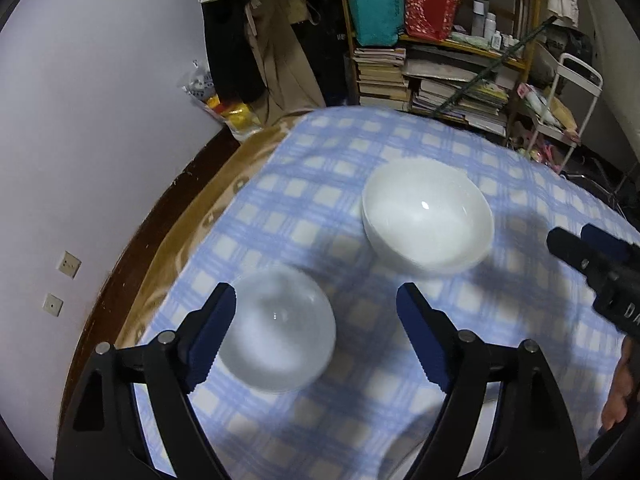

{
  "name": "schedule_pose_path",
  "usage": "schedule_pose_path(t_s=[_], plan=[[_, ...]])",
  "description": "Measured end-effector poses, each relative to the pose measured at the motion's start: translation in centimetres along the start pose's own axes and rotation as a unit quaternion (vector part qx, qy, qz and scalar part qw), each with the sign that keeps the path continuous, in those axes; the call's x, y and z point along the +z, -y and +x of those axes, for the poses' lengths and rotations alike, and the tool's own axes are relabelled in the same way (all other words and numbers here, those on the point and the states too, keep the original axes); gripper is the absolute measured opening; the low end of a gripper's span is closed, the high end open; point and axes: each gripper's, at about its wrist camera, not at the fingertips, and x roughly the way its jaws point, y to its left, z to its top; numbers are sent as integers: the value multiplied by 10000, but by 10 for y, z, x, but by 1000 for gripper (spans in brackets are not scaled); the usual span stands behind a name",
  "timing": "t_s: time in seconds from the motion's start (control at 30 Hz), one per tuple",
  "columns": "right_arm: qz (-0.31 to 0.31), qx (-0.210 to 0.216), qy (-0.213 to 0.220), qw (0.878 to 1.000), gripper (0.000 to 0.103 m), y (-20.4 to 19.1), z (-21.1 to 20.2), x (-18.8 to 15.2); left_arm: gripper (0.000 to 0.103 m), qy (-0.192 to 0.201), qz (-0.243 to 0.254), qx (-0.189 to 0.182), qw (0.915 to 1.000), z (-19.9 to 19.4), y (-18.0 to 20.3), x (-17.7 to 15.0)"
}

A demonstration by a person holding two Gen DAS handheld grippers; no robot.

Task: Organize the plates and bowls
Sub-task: 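Move both grippers to a plain white bowl and grip its rim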

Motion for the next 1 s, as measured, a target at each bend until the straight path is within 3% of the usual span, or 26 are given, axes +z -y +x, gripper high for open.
schedule_pose_path(t_s=[0.2, 0.4, 0.6, 0.83, 0.93, 1.0], plan=[[-17, 141, -105, 9998, 80, 2, 25, 32, 81, 71, 65, -36, 9999, 21, 0, 26], [-151, 20, -384, 9991, 80, 0, 58, 39, 81, -285, 34, -122, 9995, 58, 8, 43], [-60, 47, -714, 9974, 73, 6, 87, 33, 77, -650, 45, -234, 9976, 91, 19, 45], [216, 330, -1017, 9940, 59, 9, 114, 28, 34, -933, 216, -473, 9943, 112, 33, 44], [319, 419, -1194, 9915, 38, 5, 126, 25, 16, -1009, 139, -669, 9926, 119, 37, 44], [482, 489, -1290, 9893, 27, 4, 131, 24, 15, -1036, 64, -680, 9923, 122, 38, 43]])
